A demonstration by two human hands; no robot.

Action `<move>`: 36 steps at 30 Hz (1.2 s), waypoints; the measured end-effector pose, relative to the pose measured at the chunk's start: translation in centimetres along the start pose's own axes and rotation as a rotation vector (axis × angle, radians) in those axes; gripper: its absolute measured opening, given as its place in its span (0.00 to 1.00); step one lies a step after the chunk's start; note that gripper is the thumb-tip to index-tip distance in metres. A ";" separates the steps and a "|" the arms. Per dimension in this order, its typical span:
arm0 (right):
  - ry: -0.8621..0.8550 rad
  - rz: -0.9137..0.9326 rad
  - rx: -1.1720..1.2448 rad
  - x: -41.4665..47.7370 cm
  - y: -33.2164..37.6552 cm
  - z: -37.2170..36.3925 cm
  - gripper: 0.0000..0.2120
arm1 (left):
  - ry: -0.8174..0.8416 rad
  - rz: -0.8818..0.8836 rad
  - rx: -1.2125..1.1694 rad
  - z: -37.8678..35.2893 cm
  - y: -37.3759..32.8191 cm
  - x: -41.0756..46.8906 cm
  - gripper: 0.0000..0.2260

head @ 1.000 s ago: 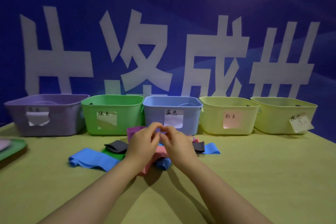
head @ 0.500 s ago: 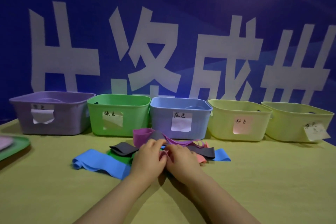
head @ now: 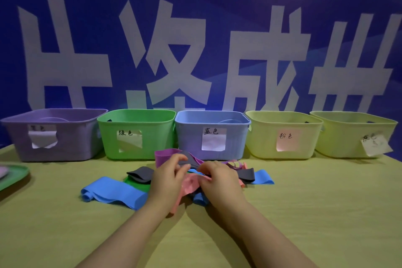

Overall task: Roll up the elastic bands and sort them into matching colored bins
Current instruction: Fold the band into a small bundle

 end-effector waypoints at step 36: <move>-0.132 -0.186 0.294 0.5 -1.3 3.6 0.03 | 0.149 -0.151 0.010 -3.2 -2.8 -0.7 0.13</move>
Point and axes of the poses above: each hand's wrist, its own x-axis towards the middle knuckle, its own z-axis out of the back of the hand, y = z × x, the point moved 10 cm from there along x, towards the middle knuckle, and after that the axes turned 12 degrees about -y, right-handed, at the moved point
